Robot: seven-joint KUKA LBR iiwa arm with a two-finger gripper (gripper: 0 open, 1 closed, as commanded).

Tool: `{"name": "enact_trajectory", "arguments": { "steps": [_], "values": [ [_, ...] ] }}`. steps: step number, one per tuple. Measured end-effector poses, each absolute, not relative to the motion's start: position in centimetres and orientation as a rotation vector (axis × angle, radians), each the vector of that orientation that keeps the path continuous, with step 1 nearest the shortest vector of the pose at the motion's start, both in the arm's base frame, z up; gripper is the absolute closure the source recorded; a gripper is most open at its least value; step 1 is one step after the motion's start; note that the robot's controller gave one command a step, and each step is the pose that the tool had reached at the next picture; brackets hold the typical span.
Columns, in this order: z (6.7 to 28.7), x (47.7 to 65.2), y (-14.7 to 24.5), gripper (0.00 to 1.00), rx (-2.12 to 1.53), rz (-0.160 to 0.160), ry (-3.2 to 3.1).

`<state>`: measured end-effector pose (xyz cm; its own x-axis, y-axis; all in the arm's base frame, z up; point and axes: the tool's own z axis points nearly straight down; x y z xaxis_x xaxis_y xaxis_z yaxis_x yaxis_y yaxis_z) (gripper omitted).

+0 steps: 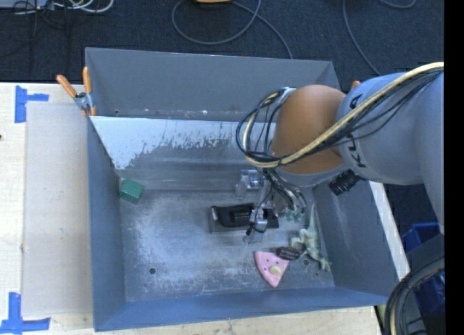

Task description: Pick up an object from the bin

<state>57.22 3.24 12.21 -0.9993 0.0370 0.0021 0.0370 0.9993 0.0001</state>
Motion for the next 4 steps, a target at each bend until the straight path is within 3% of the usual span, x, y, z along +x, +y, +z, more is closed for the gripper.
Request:
{"name": "enact_trajectory", "arguments": {
  "steps": [1,2,3,4],
  "values": [
    [6.9,54.1,4.7,1.00,-0.113,-0.001,-3.132],
    [6.9,54.1,4.7,1.00,-0.114,-0.001,-3.132],
    [19.8,54.9,4.8,1.00,-0.110,0.000,-3.126],
    [19.8,54.9,4.8,1.00,-0.110,0.000,-3.126]
  ]
}}
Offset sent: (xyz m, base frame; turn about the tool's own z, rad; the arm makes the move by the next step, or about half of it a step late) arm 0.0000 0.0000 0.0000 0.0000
